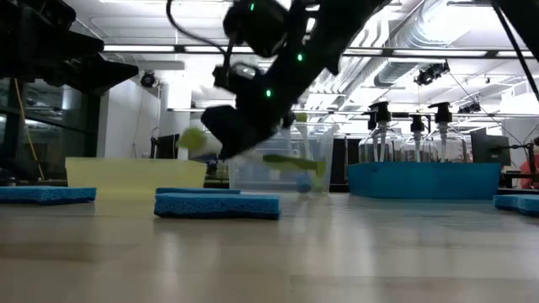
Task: Pick & Place Kitchen Sink Supplies
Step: Put the green dish brush into the transparent container
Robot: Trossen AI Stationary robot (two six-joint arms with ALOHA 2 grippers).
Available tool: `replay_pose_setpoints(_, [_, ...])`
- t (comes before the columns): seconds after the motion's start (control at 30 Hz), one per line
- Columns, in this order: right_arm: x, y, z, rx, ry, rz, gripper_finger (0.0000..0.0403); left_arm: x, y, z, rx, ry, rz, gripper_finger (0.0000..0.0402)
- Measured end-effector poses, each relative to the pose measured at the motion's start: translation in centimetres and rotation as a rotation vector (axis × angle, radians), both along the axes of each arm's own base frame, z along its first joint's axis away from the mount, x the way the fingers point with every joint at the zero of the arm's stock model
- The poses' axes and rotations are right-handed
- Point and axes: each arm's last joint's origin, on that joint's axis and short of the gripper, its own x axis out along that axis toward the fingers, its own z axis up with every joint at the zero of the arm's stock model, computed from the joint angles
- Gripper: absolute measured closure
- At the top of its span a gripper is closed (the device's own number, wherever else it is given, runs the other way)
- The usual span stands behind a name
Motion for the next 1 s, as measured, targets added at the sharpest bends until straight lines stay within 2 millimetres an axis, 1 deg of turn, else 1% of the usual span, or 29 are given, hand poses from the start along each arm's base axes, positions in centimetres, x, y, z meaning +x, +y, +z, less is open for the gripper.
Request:
replay_pose_setpoints(0.2, [-0.5,3.1,3.4,-0.213,-0.090,-0.057,0.0367,0.0,0.0,0.0,0.000,0.000,0.000,0.0020])
replay_pose_setpoints(0.27, [-0.6,3.8,4.0,-0.271,-0.123,-0.083,0.0367,0.0,0.0,0.0,0.000,0.000,0.000,0.0020])
replay_pose_setpoints(0.37, [-1.2,4.6,4.0,-0.352,-0.184,-0.121,0.0367,0.0,0.0,0.0,0.000,0.000,0.000,0.0020])
replay_pose_setpoints(0.53, [-2.9,5.8,2.5,-0.434,-0.334,-0.157,0.0367,0.0,0.0,0.0,0.000,0.000,0.000,0.0020])
replay_pose_setpoints(0.67, [-4.7,6.1,2.0,-0.501,-0.399,-0.223,0.0367,0.0,0.0,0.0,0.000,0.000,0.000,0.0020])
replay_pose_setpoints(0.77, [-5.5,6.0,2.4,-0.517,-0.474,-0.229,0.0367,0.0,0.0,0.0,0.000,0.000,0.000,0.0020])
replay_pose_setpoints(0.9, [-5.6,5.2,3.5,-0.566,-0.549,-0.186,0.0367,0.0,0.0,0.0,0.000,0.000,0.000,0.0020])
replay_pose_setpoints(1.0, [-5.4,3.9,4.8,-0.632,-0.604,-0.174,0.0367,0.0,0.0,0.0,0.000,0.000,0.000,0.0020])
